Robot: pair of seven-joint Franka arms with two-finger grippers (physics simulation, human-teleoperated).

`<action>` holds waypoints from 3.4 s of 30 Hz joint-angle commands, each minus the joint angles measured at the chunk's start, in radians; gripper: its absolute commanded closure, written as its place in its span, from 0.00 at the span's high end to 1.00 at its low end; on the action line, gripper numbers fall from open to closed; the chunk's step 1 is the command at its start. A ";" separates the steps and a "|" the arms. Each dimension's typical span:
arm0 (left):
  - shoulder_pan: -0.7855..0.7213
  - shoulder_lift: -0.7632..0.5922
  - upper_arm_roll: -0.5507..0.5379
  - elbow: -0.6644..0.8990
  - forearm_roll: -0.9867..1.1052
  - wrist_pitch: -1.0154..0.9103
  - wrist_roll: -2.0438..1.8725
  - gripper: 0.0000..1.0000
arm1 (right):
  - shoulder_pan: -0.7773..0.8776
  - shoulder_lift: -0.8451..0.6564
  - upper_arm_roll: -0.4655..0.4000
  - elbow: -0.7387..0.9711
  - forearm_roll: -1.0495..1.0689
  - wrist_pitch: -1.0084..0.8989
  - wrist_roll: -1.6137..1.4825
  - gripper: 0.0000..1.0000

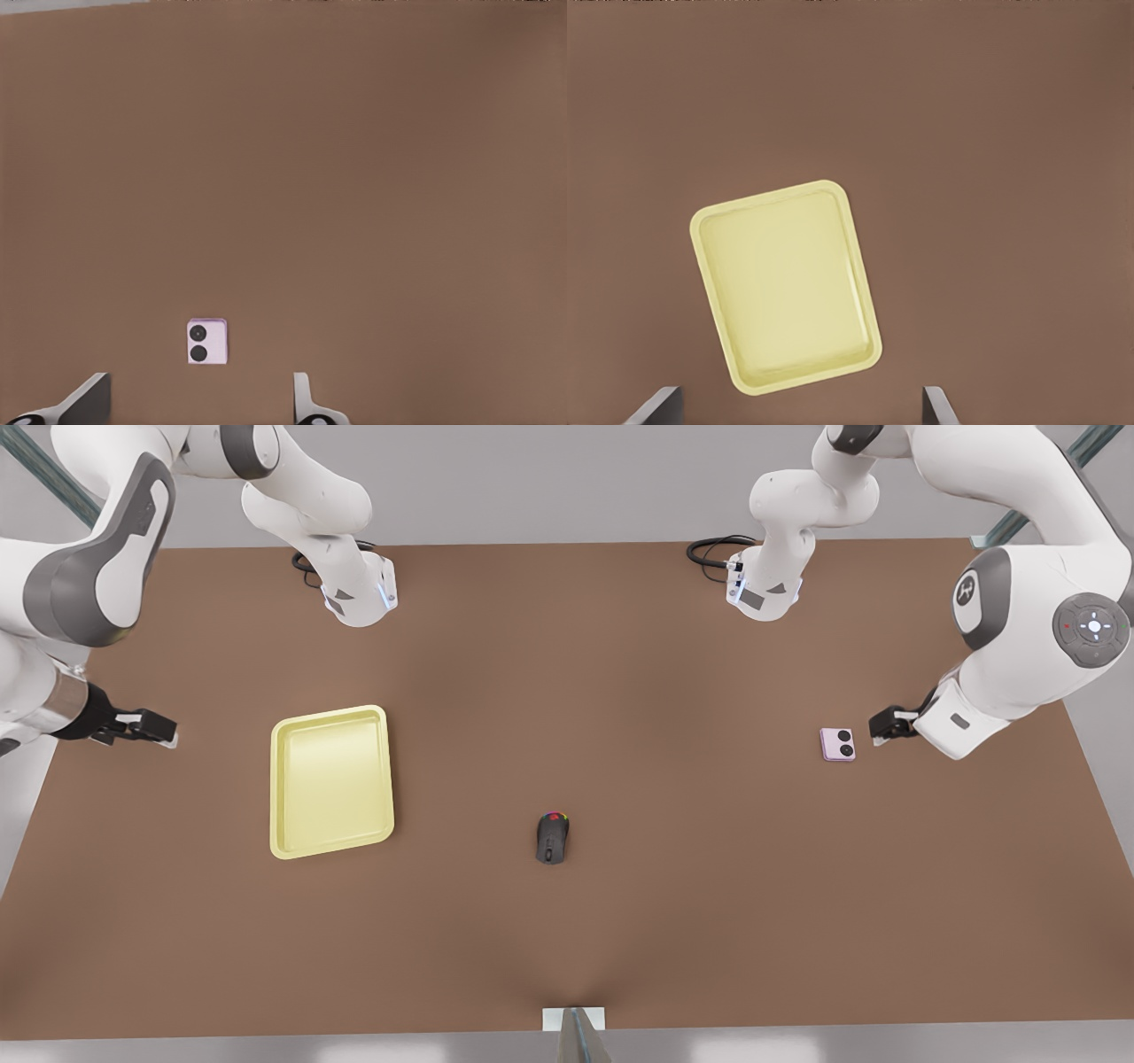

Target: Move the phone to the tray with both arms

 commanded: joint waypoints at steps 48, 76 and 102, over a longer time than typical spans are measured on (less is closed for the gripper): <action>0.001 0.109 0.268 -1.138 -0.023 1.211 0.449 1.00 | -0.018 0.001 -0.004 0.017 0.027 0.061 -0.027 1.00; -0.004 0.097 0.253 -1.092 -0.023 1.132 0.441 0.78 | -0.021 -0.001 -0.004 0.019 0.024 0.054 -0.027 1.00; -0.745 0.922 -0.089 0.488 -0.173 0.726 -0.952 0.78 | -0.023 -0.004 -0.005 0.019 0.020 0.057 -0.029 1.00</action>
